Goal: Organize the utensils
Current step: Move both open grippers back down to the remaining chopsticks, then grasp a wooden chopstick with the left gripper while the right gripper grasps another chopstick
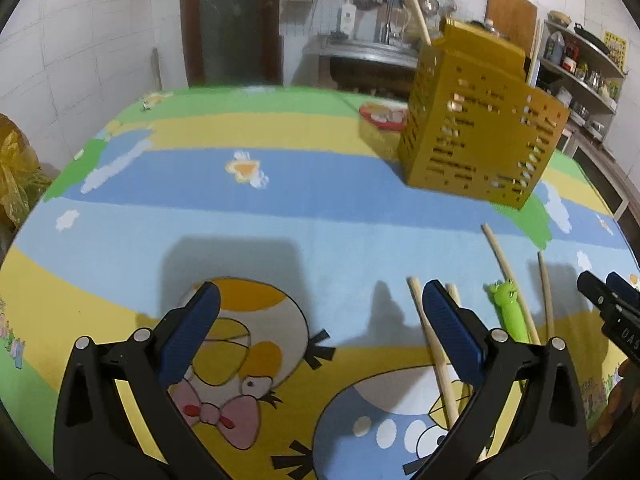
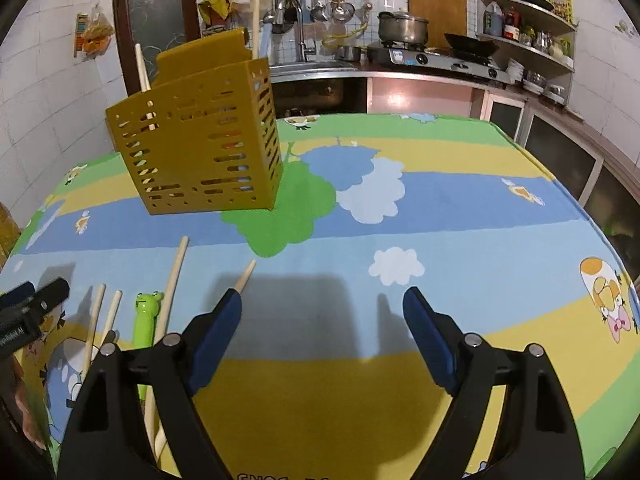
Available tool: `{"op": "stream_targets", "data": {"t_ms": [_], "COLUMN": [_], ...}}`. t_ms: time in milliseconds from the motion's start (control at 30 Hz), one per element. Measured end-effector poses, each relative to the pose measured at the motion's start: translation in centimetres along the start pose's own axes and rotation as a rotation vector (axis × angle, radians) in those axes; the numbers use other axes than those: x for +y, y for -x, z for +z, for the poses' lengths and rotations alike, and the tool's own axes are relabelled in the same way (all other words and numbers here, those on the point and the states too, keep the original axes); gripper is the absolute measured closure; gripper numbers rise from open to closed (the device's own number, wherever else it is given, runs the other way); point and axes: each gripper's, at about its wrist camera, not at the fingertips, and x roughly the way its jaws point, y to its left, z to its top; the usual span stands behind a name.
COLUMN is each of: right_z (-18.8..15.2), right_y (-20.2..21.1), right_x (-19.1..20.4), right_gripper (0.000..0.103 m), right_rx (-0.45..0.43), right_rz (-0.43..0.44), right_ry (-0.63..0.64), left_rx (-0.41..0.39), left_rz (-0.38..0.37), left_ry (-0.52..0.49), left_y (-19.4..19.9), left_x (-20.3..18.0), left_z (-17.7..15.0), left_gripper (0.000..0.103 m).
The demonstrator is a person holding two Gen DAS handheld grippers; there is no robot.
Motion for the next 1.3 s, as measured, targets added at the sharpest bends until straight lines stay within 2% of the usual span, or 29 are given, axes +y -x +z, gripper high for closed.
{"op": "stream_targets", "data": {"t_ms": [100,200,300,733,767,867,933,1100,1133,1200,1300], "right_z": [0.0,0.0,0.0,0.2,0.2,0.5,0.6,0.8,0.9,1.0,1.4], "right_y": [-0.4,-1.0,-1.2,-2.8,-3.0,-3.0,-2.9,-2.9,-2.9,-2.9,-3.0], "right_x": [0.0,0.9,1.7,3.6,3.9,4.6,5.2,6.0,6.1,6.1,5.9], "right_gripper": [0.022,0.022,0.022,0.023,0.026,0.043,0.056,0.076,0.082,0.089,0.091], "right_rx": [0.029,0.054,0.061,0.14,0.145,0.153,0.162,0.184,0.188,0.194,0.212], "right_rz": [0.032,0.034,0.025,-0.028,-0.04,-0.037,-0.026,0.021,0.034,0.053,0.081], "right_ry": [-0.036,-0.015,0.009,0.03,0.037,0.048,0.058,0.093,0.1,0.113,0.125], "left_rx": [0.039,0.059,0.083,0.118,0.119,0.12,0.12,0.121,0.122,0.127,0.138], "left_rz": [-0.013,-0.012,0.0,0.018,0.02,0.021,0.021,0.021,0.022,0.025,0.028], "left_ry": [-0.004,-0.022,-0.057,-0.072,-0.071,-0.07,-0.07,-0.07,-0.07,-0.067,-0.041], "left_y": [-0.7,-1.1,-1.6,-2.3,-2.3,-2.3,-2.3,-2.3,-2.4,-2.4,-2.1], "left_x": [-0.4,-1.2,-1.9,-2.3,-2.4,-2.4,-2.4,-2.4,-2.4,-2.4,-2.3], "left_z": [-0.3,-0.7,-0.9,-0.9,-0.9,-0.8,-0.9,-0.9,-0.8,-0.8,-0.7], "left_gripper": [0.005,0.005,0.005,0.005,0.005,0.005,0.005,0.005,0.005,0.005,0.01]}}
